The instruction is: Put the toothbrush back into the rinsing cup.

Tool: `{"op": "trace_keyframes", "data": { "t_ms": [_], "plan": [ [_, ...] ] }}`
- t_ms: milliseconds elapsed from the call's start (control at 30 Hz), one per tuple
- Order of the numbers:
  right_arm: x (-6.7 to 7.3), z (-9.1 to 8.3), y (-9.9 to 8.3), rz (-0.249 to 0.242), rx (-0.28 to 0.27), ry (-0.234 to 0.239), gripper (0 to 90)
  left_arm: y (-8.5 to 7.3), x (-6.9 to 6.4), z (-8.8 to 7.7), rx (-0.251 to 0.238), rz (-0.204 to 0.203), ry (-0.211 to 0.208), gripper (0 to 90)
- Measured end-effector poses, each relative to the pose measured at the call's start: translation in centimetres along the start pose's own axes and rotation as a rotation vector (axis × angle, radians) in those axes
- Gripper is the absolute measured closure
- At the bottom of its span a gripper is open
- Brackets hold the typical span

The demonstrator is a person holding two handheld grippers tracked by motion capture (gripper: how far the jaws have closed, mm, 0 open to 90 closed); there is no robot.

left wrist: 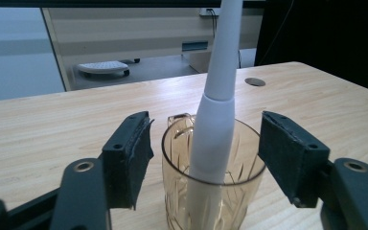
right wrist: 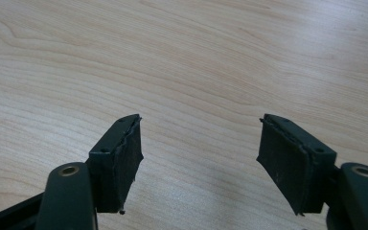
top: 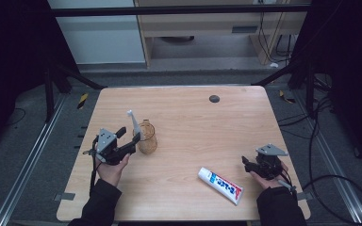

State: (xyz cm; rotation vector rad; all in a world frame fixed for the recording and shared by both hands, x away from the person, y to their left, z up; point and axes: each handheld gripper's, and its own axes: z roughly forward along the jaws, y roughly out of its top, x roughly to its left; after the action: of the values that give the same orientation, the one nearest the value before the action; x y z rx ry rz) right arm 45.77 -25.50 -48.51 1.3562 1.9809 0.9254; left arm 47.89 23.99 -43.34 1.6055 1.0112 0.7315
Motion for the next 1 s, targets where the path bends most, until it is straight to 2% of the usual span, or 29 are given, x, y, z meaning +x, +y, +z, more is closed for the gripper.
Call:
{"op": "trace_keyframes", "data": {
  "t_ms": [100,233,467,700,800,1000],
  "plan": [
    [0.0,0.0,0.0,-0.001,-0.004,0.0,31.0,-0.2,0.1,-0.7,-0.004,0.001,0.001,31.9],
    [0.1,-0.2,0.1,-0.002,-0.007,0.006,30.5,-0.6,0.2,-1.4,0.015,0.004,0.014,30.3],
    [0.4,-0.7,0.5,-0.011,-0.013,0.016,26.4,-1.9,0.3,-2.7,0.075,0.026,0.018,27.9],
    [1.1,-1.4,1.0,-0.038,-0.027,0.038,26.2,-2.8,0.7,-3.8,0.131,0.009,0.009,27.3],
    [1.5,-1.7,1.2,-0.05,-0.034,0.057,28.1,-3.2,0.7,-4.3,0.157,0.021,0.013,27.3],
    [2.1,-2.2,1.3,-0.075,-0.026,0.094,37.1,-4.2,0.9,-5.3,0.206,0.003,0.015,28.1]
  ]
}}
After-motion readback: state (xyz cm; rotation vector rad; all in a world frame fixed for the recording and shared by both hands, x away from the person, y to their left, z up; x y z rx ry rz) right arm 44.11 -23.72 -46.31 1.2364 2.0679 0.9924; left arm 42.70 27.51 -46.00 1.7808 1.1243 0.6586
